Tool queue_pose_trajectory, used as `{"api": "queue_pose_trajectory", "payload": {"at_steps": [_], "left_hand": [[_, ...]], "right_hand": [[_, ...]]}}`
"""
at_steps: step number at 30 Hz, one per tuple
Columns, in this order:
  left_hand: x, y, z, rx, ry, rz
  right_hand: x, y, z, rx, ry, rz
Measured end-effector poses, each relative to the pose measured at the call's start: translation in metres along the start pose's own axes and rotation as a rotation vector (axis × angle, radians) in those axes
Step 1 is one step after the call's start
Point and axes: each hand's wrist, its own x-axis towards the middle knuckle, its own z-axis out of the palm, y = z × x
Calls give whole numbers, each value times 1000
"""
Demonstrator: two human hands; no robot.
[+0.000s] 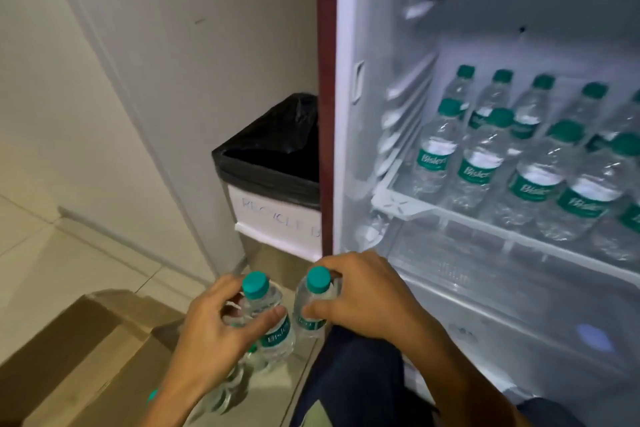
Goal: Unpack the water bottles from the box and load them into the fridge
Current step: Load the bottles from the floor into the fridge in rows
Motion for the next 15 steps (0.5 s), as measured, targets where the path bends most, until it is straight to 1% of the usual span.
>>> {"api": "queue_pose_trajectory", "payload": {"at_steps": [5,10,13,15], "left_hand": [[22,57,3,-12,-16,184],[39,109,2,-18,-77,395],[48,136,7,-42,-99,519],[53,153,11,-102,-90,581]], "right_hand": [[-30,-10,-56,-62,175,-22],[-59,-23,-107,20,333,-33],[-74,-29,-131,-35,484,-99],[-82,-31,-144,-52,600,-144]]}}
